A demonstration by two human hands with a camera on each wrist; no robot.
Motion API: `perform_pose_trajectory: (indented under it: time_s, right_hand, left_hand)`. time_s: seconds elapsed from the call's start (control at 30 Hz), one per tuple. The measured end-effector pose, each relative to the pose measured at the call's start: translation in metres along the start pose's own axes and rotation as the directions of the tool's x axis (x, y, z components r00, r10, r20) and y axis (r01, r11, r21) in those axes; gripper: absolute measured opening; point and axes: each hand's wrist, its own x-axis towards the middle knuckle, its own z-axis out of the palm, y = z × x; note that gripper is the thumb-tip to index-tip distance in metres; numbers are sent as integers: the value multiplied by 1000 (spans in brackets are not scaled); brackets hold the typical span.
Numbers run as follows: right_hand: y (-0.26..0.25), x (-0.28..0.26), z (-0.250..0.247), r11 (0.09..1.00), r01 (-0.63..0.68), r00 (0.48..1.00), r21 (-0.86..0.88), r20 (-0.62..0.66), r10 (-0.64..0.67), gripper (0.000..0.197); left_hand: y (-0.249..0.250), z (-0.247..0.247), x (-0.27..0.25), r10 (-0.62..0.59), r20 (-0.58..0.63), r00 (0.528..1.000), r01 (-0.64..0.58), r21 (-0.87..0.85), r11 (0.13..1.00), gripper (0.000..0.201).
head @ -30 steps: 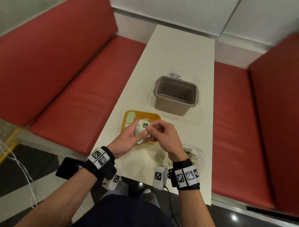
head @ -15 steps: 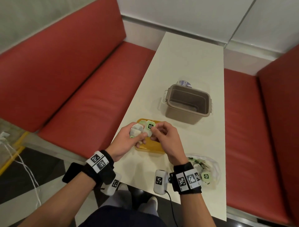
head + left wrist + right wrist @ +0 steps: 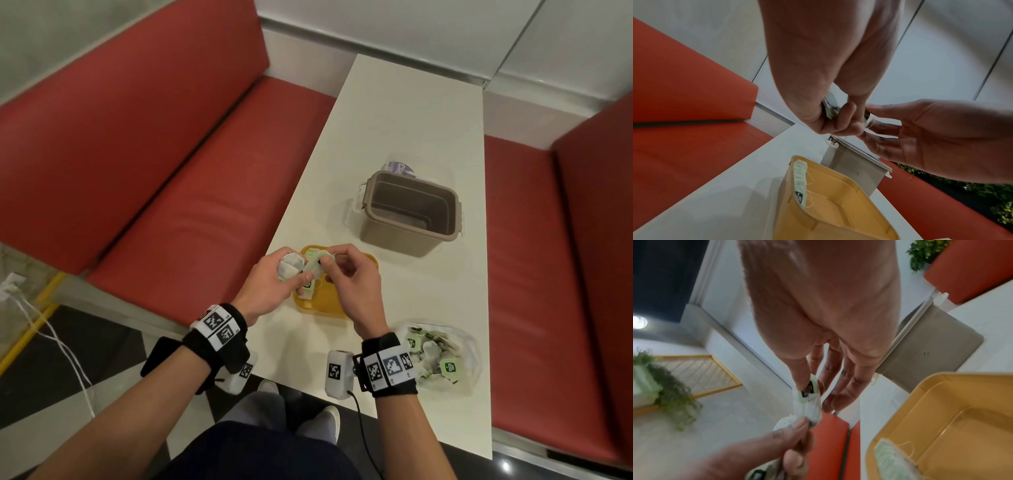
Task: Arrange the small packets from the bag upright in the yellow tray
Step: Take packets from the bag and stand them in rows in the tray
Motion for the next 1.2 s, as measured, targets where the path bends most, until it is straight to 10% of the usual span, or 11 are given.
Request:
perform_pose_trajectory:
  time_s: [0.5,0.83,1.2]
  right_hand:
    - [70,31,44,770,-71,956,-634,177,234,9]
    - [96,24,50,815,-182,981,-550,-156,114,27]
    - [96,35,60,613,-288,903,-736,5,429,56]
  left_hand:
    - [-57,-24,-4,-237,-71,969,226,-139,964,19]
    - [-63,-13,3,-243,-49,969,241,-47,969,20]
    - [-73,6,11,-211,-42,977,215,214,953,34]
